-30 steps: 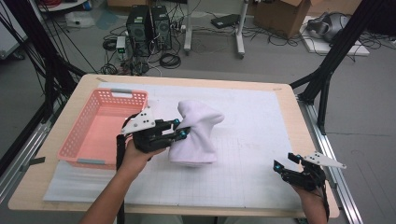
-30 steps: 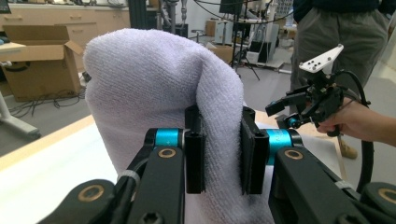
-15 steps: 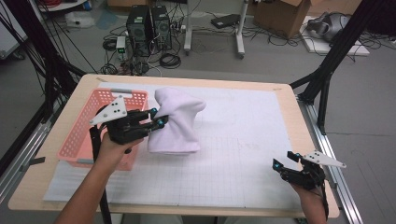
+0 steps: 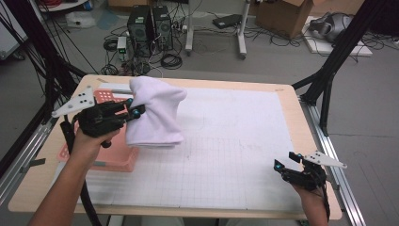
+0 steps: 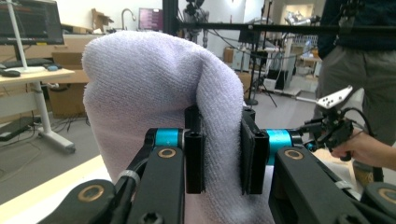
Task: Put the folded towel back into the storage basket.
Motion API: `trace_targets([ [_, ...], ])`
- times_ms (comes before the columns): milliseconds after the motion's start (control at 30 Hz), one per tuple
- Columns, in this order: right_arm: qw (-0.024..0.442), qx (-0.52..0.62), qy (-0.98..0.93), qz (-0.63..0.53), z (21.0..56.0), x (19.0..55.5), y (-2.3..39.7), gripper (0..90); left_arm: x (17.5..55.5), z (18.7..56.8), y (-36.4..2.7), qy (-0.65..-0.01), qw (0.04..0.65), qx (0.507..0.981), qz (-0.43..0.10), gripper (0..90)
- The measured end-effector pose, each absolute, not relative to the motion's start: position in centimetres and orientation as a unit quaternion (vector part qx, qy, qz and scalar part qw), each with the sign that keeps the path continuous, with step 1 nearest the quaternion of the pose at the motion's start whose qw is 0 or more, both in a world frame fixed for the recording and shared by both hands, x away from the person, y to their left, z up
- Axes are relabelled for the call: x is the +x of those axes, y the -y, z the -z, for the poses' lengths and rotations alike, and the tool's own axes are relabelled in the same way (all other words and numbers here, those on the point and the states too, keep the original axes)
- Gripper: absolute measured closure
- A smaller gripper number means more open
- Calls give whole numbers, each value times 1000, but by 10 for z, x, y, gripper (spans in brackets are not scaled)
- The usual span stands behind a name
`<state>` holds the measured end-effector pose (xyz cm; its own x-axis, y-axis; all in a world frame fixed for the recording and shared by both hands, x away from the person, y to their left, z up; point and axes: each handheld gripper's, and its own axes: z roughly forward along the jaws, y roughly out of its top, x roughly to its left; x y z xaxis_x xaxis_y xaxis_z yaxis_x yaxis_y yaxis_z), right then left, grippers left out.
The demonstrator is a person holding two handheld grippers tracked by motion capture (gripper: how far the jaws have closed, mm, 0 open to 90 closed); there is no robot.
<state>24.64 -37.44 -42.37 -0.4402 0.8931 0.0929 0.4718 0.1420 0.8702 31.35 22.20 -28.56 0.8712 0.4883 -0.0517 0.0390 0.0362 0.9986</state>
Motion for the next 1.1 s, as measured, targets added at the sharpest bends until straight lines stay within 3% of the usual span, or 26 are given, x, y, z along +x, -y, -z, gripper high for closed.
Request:
trace_targets([
  [400, 240, 478, -721, -440, 424, 244, 371, 263, 317, 288, -287, -211, 707, 654, -167, 750],
  [667, 239, 477, -726, -433, 424, 242, 365, 263, 333, 349, -333, -348, 667, 644, -138, 740],
  [967, 237, 467, -736, -429, 426, 243, 360, 263, 348, 375, -343, -447, 571, 674, -143, 728],
  [1100, 236, 468, -736, -429, 426, 242, 359, 263, 358, 378, -334, -484, 482, 711, -166, 714],
])
